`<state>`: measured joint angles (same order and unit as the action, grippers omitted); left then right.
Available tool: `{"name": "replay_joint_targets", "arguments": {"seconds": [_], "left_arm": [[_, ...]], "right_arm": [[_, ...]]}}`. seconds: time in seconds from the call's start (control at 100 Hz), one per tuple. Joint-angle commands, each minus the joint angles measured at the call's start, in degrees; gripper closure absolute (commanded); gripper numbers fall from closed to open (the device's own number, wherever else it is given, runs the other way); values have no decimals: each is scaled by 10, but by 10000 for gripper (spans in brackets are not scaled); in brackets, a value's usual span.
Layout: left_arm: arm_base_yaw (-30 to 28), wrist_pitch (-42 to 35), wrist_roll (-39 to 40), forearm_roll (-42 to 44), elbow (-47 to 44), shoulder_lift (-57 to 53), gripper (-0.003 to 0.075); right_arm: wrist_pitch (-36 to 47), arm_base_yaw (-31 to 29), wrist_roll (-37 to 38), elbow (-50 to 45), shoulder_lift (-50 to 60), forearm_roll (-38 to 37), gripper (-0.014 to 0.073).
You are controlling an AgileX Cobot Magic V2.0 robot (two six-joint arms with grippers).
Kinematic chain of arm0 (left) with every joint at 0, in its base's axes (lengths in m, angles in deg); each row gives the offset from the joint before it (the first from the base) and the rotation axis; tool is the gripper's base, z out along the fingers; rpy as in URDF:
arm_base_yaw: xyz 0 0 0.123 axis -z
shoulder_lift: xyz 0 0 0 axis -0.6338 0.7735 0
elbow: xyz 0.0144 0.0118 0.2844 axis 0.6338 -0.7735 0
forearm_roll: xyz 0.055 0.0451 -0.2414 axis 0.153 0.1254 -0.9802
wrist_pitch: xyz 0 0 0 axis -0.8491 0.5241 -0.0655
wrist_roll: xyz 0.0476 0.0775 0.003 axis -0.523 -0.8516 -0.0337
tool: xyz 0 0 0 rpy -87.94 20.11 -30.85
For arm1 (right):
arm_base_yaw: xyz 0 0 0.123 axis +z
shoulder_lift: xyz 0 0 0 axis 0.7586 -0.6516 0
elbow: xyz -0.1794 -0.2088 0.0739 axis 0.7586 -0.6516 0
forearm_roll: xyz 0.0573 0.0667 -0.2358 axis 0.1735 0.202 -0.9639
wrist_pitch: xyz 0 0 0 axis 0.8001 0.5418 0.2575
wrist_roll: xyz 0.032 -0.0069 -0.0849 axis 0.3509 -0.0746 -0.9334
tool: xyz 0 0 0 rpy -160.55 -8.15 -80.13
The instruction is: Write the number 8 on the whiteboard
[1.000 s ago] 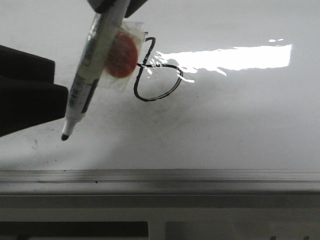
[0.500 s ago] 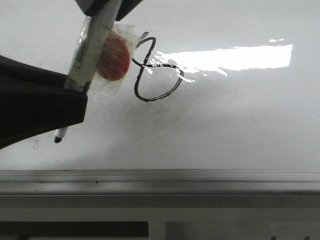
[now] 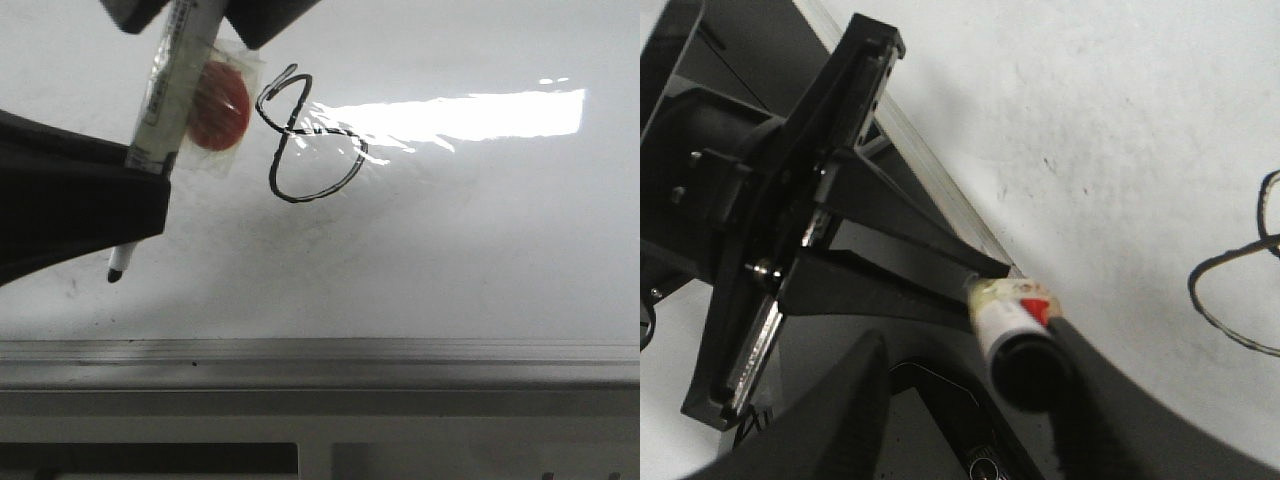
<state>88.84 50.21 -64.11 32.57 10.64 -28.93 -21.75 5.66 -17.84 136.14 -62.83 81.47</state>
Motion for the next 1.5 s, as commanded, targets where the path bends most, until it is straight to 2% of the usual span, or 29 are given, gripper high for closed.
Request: {"name": "replay_joint_targets", "arguments": {"seconds": [0.0, 0.11, 0.23, 0.33, 0.43, 0.81, 0.88, 1.03, 1.08, 1.13, 1.24, 1.35, 1.4, 1.43, 1.49], "left_arm": [[2, -37, 9, -106, 17, -2, 741], [2, -20, 9, -292, 17, -2, 741], [2, 41, 9, -368, 23, -2, 741], [2, 100, 9, -404, 38, -1, 741], [2, 99, 9, -430, 46, 6, 741], [2, 96, 9, -431, 52, 20, 735], [2, 95, 9, -431, 52, 20, 673], [2, 93, 10, -445, 52, 18, 375], [2, 93, 10, -455, 52, 13, 313], [2, 93, 10, -458, 52, 7, 285], [2, 91, 10, -457, 52, -14, 292], [2, 98, 10, -451, 52, -49, 304], [2, 105, 9, -451, 52, -70, 352], [2, 108, 4, -451, 52, -87, 415], [2, 110, -11, -449, 50, -117, 550]], "right_arm": [[25, 1, 4, 18, 12, 4, 210], [23, 1, 5, 18, 12, 4, 210], [22, 1, 5, 18, 12, 4, 210], [22, 1, 5, 18, 12, 4, 210], [22, 1, 5, 18, 12, 4, 210], [22, 1, 8, 18, 12, 6, 210], [22, 1, 9, 18, 12, 6, 210], [21, 1, 9, 18, 12, 6, 210], [19, 1, 9, 18, 12, 6, 210], [15, 1, 10, 18, 12, 6, 221], [11, 1, 13, 18, 15, 6, 309], [10, 1, 13, 13, 33, -15, 518], [15, 1, 13, 8, 45, -28, 613], [21, 1, 13, 1, 55, -35, 662], [34, 1, 13, -13, 79, -48, 657]]}}
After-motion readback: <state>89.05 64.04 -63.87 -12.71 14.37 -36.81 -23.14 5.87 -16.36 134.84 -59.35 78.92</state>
